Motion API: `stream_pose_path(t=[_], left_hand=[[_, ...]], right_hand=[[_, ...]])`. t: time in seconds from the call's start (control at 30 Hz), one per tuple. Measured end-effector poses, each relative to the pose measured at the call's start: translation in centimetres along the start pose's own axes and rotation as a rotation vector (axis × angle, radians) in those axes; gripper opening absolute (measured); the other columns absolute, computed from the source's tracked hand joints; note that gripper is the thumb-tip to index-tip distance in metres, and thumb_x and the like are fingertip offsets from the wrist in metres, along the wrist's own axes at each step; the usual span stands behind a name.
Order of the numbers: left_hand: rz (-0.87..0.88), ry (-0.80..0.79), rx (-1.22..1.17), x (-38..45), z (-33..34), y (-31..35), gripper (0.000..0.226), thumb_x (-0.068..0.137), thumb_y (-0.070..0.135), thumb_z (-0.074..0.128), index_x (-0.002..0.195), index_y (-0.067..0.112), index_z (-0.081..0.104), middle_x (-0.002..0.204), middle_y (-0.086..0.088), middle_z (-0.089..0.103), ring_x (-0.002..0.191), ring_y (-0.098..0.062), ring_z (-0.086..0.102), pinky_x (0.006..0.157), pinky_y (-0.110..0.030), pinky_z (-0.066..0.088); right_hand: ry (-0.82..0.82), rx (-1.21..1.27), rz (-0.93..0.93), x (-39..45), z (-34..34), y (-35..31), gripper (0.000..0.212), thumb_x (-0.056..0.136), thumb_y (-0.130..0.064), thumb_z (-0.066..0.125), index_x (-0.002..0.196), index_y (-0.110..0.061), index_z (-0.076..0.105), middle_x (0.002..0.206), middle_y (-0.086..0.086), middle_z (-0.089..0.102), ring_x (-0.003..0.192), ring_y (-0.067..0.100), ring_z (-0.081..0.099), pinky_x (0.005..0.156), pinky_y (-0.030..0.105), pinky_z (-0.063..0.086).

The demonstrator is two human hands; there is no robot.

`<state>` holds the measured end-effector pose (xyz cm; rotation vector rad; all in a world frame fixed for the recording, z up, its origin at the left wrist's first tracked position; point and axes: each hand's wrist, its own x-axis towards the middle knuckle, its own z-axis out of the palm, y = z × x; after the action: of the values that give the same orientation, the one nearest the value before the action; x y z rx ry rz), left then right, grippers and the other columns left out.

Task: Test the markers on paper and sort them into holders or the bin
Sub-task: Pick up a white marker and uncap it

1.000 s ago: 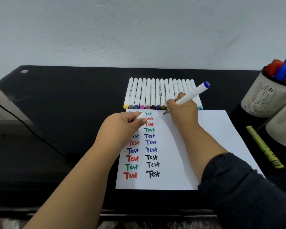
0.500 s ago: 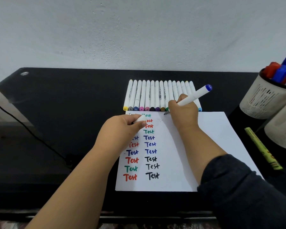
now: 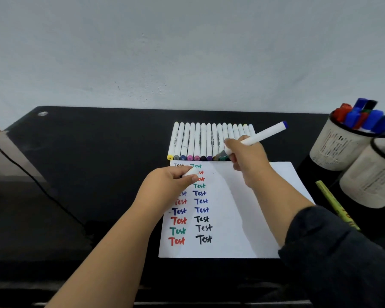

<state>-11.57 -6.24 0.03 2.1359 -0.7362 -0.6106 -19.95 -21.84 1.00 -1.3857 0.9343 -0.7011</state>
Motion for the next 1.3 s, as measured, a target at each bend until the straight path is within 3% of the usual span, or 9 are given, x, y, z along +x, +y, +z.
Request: stream_pose_path(t=[0.1,0.23,0.4,0.6,0.83,0.9,1.0,1.13,1.3], left_hand=[[0.016,-0.055,-0.098,-0.7,-0.1,0.4,0.038,0.084,0.041,0.065,0.121,0.037,0.06,0.102,0.023,0.061,0.069,0.011,0.048,0.052,-0.006,0.033],[0.049,-0.121,-0.177,-1.6,0.0,0.5,0.033,0.08,0.038,0.07,0.113,0.037,0.066,0.09,0.021,0.065,0.085,-0.007,0.063,0.068,-0.022,0.053],[0.137,-0.215,-0.145,-2.6,0.3,1.0,0.029,0.081,0.036,0.068,0.109,0.043,0.064,0.076,0.033,0.057,0.076,0.01,0.054,0.055,-0.003,0.035],[0.177,-0.224,-0.095,-3.0,0.5,1.2,0.024,0.081,0.034,0.069,0.08,0.056,0.06,0.092,0.003,0.071,0.087,-0.026,0.063,0.07,-0.028,0.052],[0.109,-0.128,-0.142,-2.5,0.1,0.6,0.026,0.078,0.029,0.074,0.101,0.04,0.068,0.06,0.012,0.06,0.041,-0.001,0.038,0.039,-0.01,0.033],[0.101,-0.114,-0.169,-2.4,0.1,0.6,0.023,0.076,0.029,0.075,0.095,0.042,0.068,0.056,0.013,0.058,0.041,-0.004,0.035,0.039,-0.011,0.032],[0.108,-0.133,-0.181,-2.6,0.1,0.8,0.022,0.078,0.029,0.074,0.084,0.048,0.064,0.045,0.014,0.051,0.038,-0.003,0.032,0.038,-0.012,0.031],[0.075,-0.123,-0.204,-2.6,0.3,1.0,0.02,0.078,0.029,0.074,0.085,0.046,0.067,0.065,-0.002,0.065,0.052,-0.01,0.04,0.046,-0.017,0.036],[0.124,-0.058,-0.057,-2.9,0.9,1.4,0.02,0.085,0.03,0.067,0.099,0.044,0.066,0.063,0.005,0.056,0.045,-0.007,0.037,0.039,-0.014,0.034]], right_hand=[[-0.025,0.085,-0.044,-2.3,-0.5,-0.6,0.032,0.087,-0.008,0.06,0.063,-0.016,0.039,0.043,-0.006,0.043,0.039,0.005,0.036,0.041,0.017,0.031],[-0.001,0.126,-0.1,-5.1,-1.2,-0.4,0.033,0.086,-0.005,0.058,0.062,-0.015,0.038,0.043,-0.006,0.041,0.042,0.007,0.036,0.042,0.019,0.032],[0.002,0.034,-0.137,-6.9,-1.3,-0.1,0.032,0.083,-0.006,0.059,0.06,-0.016,0.039,0.049,-0.003,0.044,0.049,0.011,0.041,0.052,0.025,0.037],[-0.067,0.02,-0.085,-7.6,-0.7,1.2,0.037,0.083,-0.011,0.064,0.058,-0.016,0.038,0.043,-0.006,0.041,0.049,0.013,0.037,0.051,0.026,0.034],[-0.212,0.098,-0.005,-7.6,-1.7,1.0,0.027,0.088,-0.029,0.064,0.071,-0.008,0.063,0.048,0.0,0.049,0.044,0.009,0.039,0.046,0.02,0.031],[-0.195,0.129,0.019,-7.5,-1.8,0.9,0.026,0.091,-0.026,0.06,0.072,-0.008,0.065,0.047,0.0,0.05,0.041,0.008,0.04,0.043,0.018,0.032],[-0.134,0.176,0.016,-7.2,-1.5,1.1,0.033,0.091,-0.012,0.057,0.061,-0.015,0.045,0.044,-0.002,0.042,0.041,0.009,0.036,0.041,0.019,0.03],[-0.097,0.261,0.033,-7.0,-1.2,1.5,0.04,0.088,-0.002,0.053,0.059,-0.017,0.031,0.049,-0.002,0.034,0.039,0.01,0.033,0.041,0.019,0.027],[-0.094,0.313,0.076,-7.0,-0.8,1.9,0.038,0.089,-0.002,0.051,0.059,-0.018,0.033,0.047,-0.002,0.035,0.04,0.01,0.032,0.039,0.018,0.027]])
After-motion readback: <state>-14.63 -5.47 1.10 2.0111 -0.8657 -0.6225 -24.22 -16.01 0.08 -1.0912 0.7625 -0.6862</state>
